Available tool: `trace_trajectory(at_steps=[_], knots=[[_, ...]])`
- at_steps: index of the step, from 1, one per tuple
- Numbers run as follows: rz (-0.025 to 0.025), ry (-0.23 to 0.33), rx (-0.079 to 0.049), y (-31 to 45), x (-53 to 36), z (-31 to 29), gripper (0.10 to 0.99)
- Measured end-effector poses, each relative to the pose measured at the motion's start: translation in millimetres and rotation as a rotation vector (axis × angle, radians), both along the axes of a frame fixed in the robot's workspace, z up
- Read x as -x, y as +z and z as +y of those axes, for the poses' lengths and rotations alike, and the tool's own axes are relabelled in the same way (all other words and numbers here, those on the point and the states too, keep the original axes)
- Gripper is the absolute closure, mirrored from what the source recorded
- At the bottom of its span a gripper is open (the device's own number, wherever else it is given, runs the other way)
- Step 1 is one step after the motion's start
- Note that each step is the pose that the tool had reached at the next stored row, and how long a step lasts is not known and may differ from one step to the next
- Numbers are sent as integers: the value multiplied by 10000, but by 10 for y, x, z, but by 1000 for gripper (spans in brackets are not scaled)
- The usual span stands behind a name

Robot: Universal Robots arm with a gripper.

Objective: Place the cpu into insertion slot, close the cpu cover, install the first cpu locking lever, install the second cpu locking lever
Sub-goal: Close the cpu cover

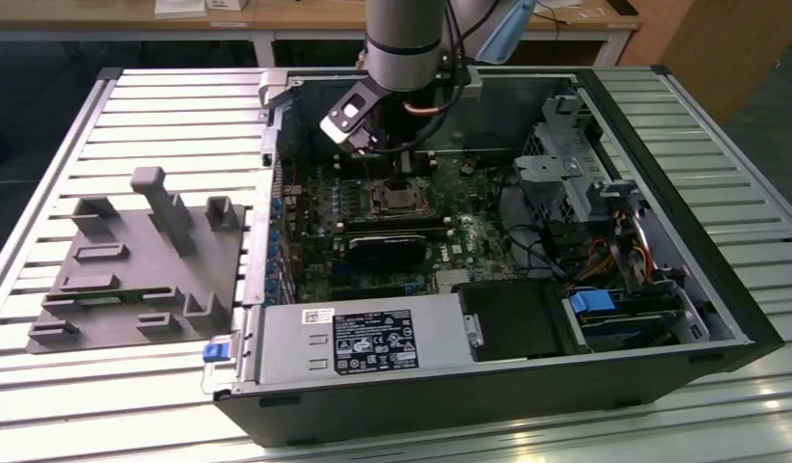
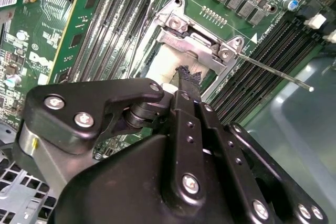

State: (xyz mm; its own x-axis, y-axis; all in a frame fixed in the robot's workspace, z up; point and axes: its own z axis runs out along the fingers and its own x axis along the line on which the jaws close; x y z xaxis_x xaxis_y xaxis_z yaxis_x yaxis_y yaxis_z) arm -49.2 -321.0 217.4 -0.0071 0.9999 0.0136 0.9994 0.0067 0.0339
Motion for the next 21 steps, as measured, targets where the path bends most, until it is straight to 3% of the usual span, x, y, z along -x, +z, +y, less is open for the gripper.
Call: trace_trajectory(at_steps=[21], knots=[[-1, 3787, 16, -6, 0, 0, 984]])
